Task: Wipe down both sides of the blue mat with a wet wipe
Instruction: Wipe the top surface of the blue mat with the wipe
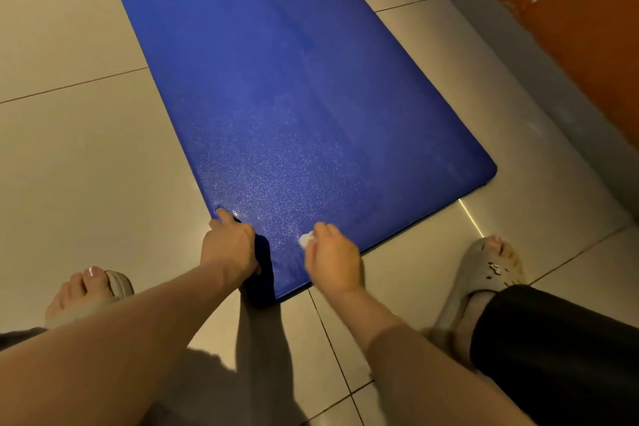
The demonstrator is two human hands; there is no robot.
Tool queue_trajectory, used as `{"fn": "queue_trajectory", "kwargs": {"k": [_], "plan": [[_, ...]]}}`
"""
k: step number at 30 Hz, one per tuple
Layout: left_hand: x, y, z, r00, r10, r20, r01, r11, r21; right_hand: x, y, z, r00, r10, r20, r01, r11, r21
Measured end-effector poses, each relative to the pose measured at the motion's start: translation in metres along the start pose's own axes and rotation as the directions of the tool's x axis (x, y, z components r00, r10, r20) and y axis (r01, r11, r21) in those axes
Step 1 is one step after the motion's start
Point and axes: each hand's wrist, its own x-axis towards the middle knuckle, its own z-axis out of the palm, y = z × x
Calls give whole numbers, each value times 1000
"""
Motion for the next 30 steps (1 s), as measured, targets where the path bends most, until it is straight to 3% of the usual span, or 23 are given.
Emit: {"fn": "queue_trajectory", "kwargs": {"k": [3, 9, 13, 16, 20, 23, 26, 30], "plan": [[1, 1, 0, 1000, -13, -1, 13, 1000, 14, 6, 9, -3, 996, -92, -22, 91, 995, -31], [-2, 1, -1, 1000, -13, 8, 13, 1000, 15, 63, 93, -54, 960, 247, -131, -250, 968, -3], [-2, 1, -1, 1000, -20, 5, 20, 1000, 0, 67, 102, -62, 928, 339, -156, -338, 941, 36], [-2, 2, -1, 1000, -27, 9, 27, 1000, -5, 33, 65, -34, 954, 260, -148, -257, 966, 41], [-1, 2, -1, 1000, -28, 4, 28, 999, -17, -9, 12, -4, 1000, -15, 13, 15, 1000, -8], [-3, 2, -1, 1000, -29, 5, 29, 999, -27, 0, 22, -11, 997, -74, 32, 75, 997, -29], [-4, 1, -2, 1000, -24, 15, 24, 999, -26, 24, 64, -29, 991, 103, -86, -104, 994, -16], [-5, 2, -3, 1000, -23, 11, 24, 999, -38, 47, 119, -58, 925, 339, -170, -338, 940, 39]]}}
